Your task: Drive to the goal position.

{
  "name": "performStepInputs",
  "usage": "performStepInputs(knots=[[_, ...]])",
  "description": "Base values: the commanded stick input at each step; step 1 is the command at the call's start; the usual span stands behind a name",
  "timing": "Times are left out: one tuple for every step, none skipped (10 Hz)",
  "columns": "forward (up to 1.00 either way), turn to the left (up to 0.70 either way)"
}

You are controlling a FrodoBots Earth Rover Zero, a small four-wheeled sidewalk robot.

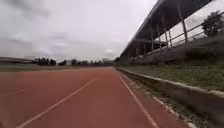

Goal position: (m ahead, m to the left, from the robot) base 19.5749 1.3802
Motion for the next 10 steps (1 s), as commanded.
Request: performStepInputs(knots=[[0.7,0.0],[0.7,0.0],[0.7,0.0],[0.7,0.0],[0.7,0.0],[0.7,0.0],[0.7,0.0],[0.7,0.0],[0.7,0.0],[0.7,0.0]])
